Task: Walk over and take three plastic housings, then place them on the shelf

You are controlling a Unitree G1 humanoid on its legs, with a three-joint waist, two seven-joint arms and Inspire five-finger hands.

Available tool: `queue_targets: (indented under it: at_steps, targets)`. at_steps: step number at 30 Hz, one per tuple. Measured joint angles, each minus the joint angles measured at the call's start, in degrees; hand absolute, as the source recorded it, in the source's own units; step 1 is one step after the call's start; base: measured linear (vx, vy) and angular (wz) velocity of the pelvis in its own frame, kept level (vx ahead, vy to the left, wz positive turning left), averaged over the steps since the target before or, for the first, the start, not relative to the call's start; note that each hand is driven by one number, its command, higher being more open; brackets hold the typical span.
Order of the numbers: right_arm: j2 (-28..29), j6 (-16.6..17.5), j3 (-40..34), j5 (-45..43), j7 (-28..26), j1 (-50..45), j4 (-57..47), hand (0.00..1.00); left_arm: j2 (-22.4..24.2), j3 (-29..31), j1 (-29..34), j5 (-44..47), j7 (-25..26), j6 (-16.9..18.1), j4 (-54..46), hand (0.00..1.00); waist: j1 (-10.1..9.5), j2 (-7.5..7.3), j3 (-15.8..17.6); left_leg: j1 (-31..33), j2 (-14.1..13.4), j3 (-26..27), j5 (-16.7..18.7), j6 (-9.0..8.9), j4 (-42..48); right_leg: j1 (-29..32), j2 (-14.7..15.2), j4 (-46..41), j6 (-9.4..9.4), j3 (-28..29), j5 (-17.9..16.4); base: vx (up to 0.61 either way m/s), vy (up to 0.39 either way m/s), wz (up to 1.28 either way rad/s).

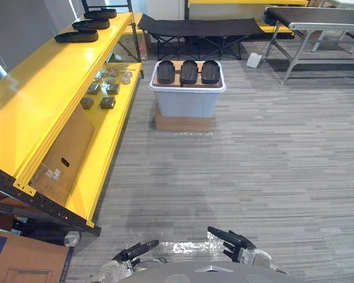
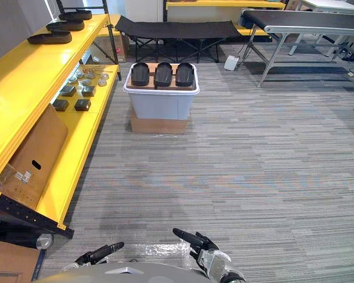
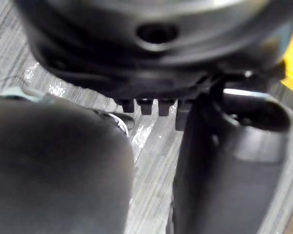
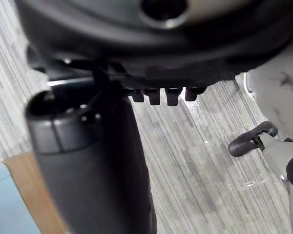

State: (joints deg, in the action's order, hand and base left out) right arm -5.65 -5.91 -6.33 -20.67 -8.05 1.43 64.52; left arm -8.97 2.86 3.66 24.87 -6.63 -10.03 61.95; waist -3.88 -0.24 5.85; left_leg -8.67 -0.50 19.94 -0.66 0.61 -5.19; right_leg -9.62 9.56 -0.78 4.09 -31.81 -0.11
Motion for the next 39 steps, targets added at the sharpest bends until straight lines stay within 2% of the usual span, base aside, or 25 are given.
queue_targets:
  at_steps: [1,2,3,11,15,17,22,29,39]
  targets:
    - [0.01,1.40,0.30,0.08,0.14,0.32,0.00,1.00,-0.06,-0.08,-0.48,0.05,0.02,0.97,-0.01,1.00,-0.02,-0.45,0.28,0.01,0.28,-0.09,-0.04,0.05,0.00,-0.07,0.25,0.09,0.32,-0.09,0.21,-0.07,0.111,0.02]
    - [0.00,5.42,3.82,-0.05,0.81,4.16,-0.18,1.00,0.58,-2.81,-1.83,4.12,0.02,2.69,-1.30,1.00,1.03,-0.74,0.44,0.02,1.04,0.11,-0.15,0.19,-0.03,-0.45,0.61,1.56,1.20,-0.07,1.20,-0.09,0.124,0.00]
    - [0.21,5.81,4.29,-0.05,0.75,4.76,-0.21,1.00,0.74,-2.77,-2.04,4.85,0.07,2.74,-1.92,1.00,1.01,-0.74,0.43,0.10,1.04,0.17,-0.20,0.27,-0.04,-0.55,0.50,2.05,1.15,-0.11,1.51,-0.09,0.094,-0.02]
    - [0.87,6.20,4.78,-0.20,0.48,4.92,-0.18,1.00,1.38,-2.81,-2.41,6.46,0.33,3.15,-2.06,1.00,1.15,-0.45,0.58,0.25,1.01,0.03,-0.26,0.37,-0.04,-0.92,0.23,3.12,1.14,-0.64,1.88,0.00,0.004,0.00]
    - [0.88,7.31,4.71,0.77,-0.16,4.85,-0.16,1.00,2.04,-2.86,-2.36,3.21,1.46,7.49,-2.09,1.00,1.16,-0.46,0.61,0.27,1.15,-0.09,-0.25,0.36,-0.03,-1.42,0.12,3.94,1.30,-0.99,2.09,0.02,0.008,0.03]
    - [0.83,8.77,4.79,2.37,-0.20,4.83,-0.39,1.00,2.05,-2.84,-1.31,0.95,1.66,8.88,-4.78,1.00,1.21,-0.35,0.68,0.40,1.14,-0.09,-0.25,0.35,-0.03,-1.34,0.12,3.94,1.30,-1.07,2.08,0.00,0.000,0.00]
    - [0.62,9.07,5.29,6.11,0.83,1.98,-9.08,1.00,2.07,-2.52,2.16,-0.80,1.81,11.13,-14.60,1.00,1.23,0.05,1.25,1.29,1.12,0.04,-0.21,0.32,-0.03,-0.36,0.13,3.92,1.31,-1.10,2.09,0.00,0.000,0.00]
    - [0.51,11.94,5.10,6.31,0.94,-2.58,-14.89,1.00,2.39,-1.94,6.39,-0.65,1.75,11.50,-18.75,1.00,1.35,-0.03,1.35,1.24,1.08,0.59,0.23,0.16,-0.03,-0.24,0.13,3.99,1.32,-0.78,2.08,0.02,0.010,-0.02]
    - [0.58,14.16,4.80,6.35,0.38,-5.02,-15.33,1.00,2.54,-1.81,8.06,-0.48,1.79,12.56,-19.82,1.00,1.98,-0.23,1.46,1.14,0.91,1.71,0.34,0.02,-0.03,0.03,0.12,3.95,1.33,-0.18,2.09,0.00,0.010,-0.03]
